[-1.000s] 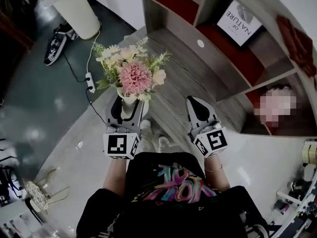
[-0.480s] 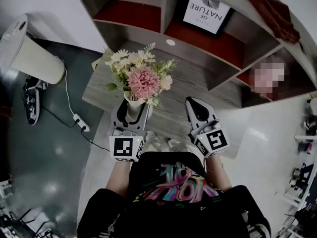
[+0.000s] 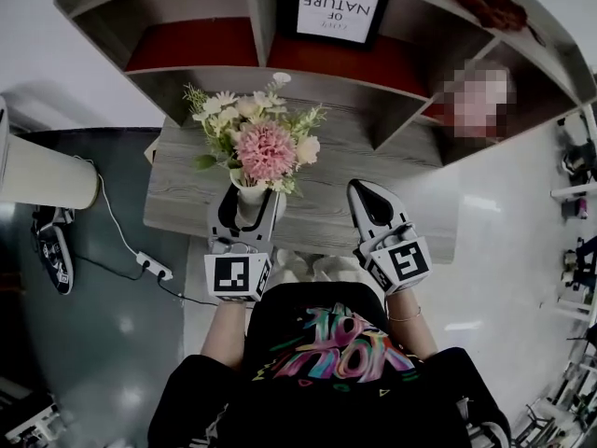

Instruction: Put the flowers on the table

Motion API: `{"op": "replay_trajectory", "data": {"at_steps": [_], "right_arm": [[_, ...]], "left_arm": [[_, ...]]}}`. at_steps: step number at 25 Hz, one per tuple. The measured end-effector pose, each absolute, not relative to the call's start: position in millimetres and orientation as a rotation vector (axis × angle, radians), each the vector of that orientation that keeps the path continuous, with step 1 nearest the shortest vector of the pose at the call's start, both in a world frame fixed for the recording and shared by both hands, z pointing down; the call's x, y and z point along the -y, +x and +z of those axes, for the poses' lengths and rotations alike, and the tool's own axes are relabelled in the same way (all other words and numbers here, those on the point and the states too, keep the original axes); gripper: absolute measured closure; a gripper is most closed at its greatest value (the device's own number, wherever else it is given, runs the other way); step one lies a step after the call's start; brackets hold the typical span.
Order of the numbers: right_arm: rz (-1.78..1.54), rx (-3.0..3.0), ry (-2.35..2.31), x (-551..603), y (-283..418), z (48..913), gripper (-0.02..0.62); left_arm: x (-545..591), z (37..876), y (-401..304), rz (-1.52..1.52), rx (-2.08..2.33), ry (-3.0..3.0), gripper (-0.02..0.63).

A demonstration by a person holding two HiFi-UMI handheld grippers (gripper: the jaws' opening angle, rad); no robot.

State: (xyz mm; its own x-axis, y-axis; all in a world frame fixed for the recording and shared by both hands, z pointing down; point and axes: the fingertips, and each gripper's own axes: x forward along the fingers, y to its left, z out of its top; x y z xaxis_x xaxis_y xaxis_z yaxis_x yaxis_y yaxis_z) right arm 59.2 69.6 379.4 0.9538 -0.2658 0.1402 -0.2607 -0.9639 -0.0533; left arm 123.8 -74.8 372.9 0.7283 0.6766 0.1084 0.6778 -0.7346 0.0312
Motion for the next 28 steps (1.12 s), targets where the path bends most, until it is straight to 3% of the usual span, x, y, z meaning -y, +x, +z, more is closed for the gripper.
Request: {"op": "replay_trajectory", "data": {"at_steps": [28], "right_arm": [[-0.297,-0.413,-2.985,-72,77,414,0.578]], "left_arm": [[54,417,154,-0.169,1.135,-2.882,0.336]]}}
